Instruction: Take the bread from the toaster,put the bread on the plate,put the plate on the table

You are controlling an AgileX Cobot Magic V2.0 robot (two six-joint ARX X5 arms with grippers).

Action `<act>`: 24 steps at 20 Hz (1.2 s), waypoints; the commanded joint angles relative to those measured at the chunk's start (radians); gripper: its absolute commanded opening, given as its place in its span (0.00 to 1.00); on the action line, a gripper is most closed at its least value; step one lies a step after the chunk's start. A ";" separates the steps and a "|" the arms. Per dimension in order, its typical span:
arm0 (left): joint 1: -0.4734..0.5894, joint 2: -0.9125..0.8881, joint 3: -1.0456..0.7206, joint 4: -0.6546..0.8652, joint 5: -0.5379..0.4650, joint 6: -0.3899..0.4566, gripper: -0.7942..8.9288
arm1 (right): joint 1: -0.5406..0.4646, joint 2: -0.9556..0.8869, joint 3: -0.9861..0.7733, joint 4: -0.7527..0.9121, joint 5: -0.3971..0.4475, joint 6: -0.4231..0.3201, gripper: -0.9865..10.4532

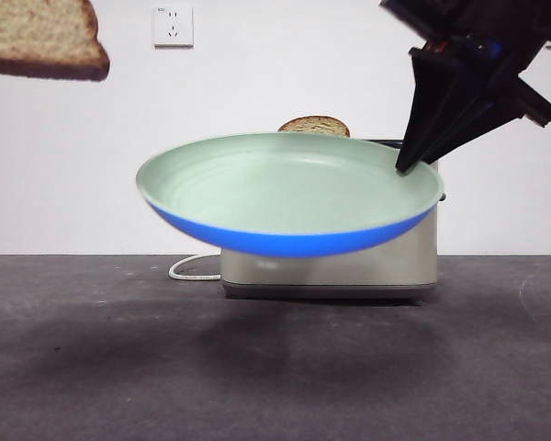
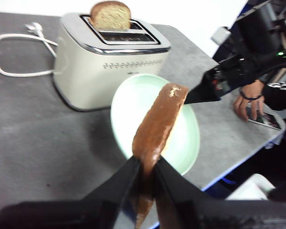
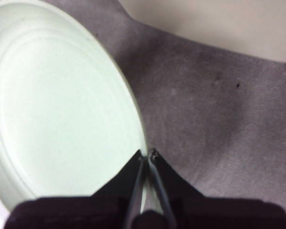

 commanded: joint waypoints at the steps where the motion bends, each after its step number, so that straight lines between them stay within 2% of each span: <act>1: 0.003 0.034 -0.003 0.034 0.083 -0.029 0.07 | 0.032 0.004 -0.007 0.013 0.020 0.016 0.07; 10: 0.003 0.338 -0.003 0.193 0.337 -0.023 0.07 | 0.075 0.004 -0.007 -0.009 0.021 0.018 0.07; 15: 0.003 0.523 -0.003 0.231 0.348 0.044 0.07 | 0.087 0.004 -0.007 -0.026 0.020 0.018 0.07; 18: 0.003 0.607 -0.003 0.319 0.393 0.037 0.07 | 0.091 0.004 -0.007 -0.026 0.020 0.018 0.07; 24: 0.001 0.770 -0.003 0.373 0.441 0.051 0.07 | 0.092 0.006 -0.007 -0.023 0.020 0.018 0.07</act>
